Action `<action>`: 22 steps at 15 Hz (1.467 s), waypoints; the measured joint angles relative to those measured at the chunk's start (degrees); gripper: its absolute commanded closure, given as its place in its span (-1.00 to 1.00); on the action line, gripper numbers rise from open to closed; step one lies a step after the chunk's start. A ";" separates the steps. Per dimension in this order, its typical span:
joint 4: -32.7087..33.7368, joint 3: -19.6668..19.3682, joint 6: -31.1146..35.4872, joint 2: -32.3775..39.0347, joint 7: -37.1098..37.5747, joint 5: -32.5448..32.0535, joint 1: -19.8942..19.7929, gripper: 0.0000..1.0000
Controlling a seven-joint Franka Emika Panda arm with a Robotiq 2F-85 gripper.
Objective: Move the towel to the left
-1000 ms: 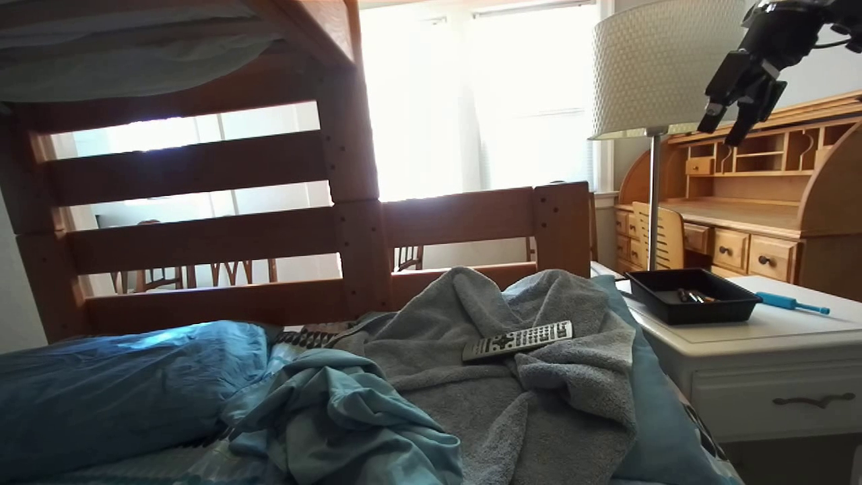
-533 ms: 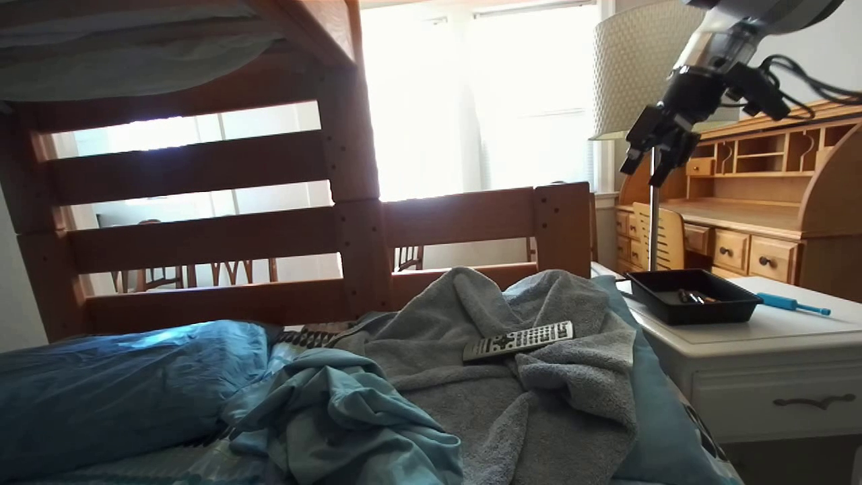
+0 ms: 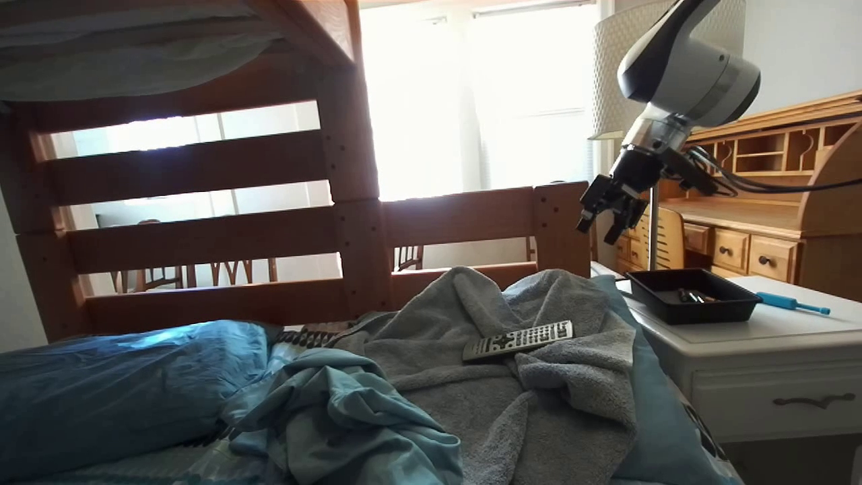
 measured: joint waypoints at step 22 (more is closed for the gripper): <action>20.20 4.50 -0.87 18.10 9.43 -15.27 -0.30 1.00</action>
